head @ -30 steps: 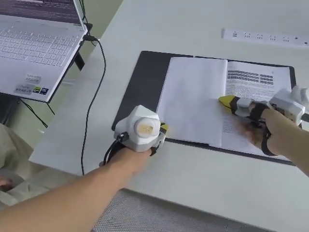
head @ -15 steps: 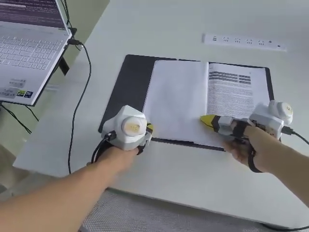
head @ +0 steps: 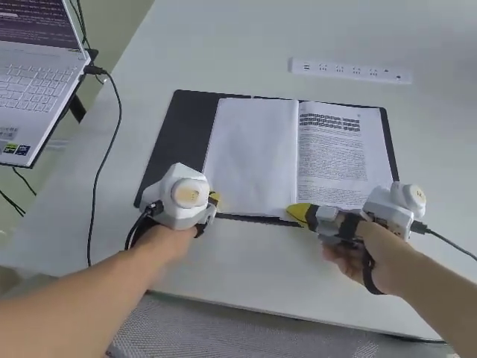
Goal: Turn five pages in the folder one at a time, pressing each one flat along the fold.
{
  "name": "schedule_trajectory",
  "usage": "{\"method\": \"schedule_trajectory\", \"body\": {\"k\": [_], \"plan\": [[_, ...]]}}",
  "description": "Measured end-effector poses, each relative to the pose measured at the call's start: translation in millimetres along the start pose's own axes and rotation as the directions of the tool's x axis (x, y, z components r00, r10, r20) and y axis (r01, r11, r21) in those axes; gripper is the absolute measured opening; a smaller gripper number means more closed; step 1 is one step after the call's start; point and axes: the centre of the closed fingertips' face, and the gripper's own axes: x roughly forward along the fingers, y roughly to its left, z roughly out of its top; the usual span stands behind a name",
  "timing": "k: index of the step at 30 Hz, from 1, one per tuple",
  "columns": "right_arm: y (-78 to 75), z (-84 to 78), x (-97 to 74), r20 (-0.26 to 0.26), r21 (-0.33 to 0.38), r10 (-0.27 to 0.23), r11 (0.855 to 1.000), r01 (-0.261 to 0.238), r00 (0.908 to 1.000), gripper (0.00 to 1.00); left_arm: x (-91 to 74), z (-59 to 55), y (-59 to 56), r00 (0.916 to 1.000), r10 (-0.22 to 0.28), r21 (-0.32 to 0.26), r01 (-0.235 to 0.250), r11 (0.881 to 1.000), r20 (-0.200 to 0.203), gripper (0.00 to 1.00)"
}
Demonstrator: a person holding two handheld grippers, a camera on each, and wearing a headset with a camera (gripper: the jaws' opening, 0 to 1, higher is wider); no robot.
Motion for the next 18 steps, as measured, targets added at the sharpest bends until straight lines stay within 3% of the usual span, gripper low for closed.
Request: {"method": "schedule_trajectory", "body": {"k": [8,12,18], "plan": [[1.7,-18.1,-10.5,-0.006,0.019,0.008,1.0,-0.008,1.0,0.0,-0.3,-0.1,0.3,0.9999,0.011,-0.025,-0.012,1.0,-0.01,0.0],[14.5,-19.1,-17.2,0.033,0.039,0.045,0.998,-0.046,0.9985,0.0,-1.4,0.3,0.2,0.9996,0.019,-0.05,-0.02,0.999,-0.02,0.01],[26.5,-14.3,-30.3,0.085,-0.01,0.043,0.999,-0.042,0.9954,0.0,-13.1,-5.4,-4.8,0.9991,0.014,-0.057,-0.017,0.998,-0.039,0.05]]}}
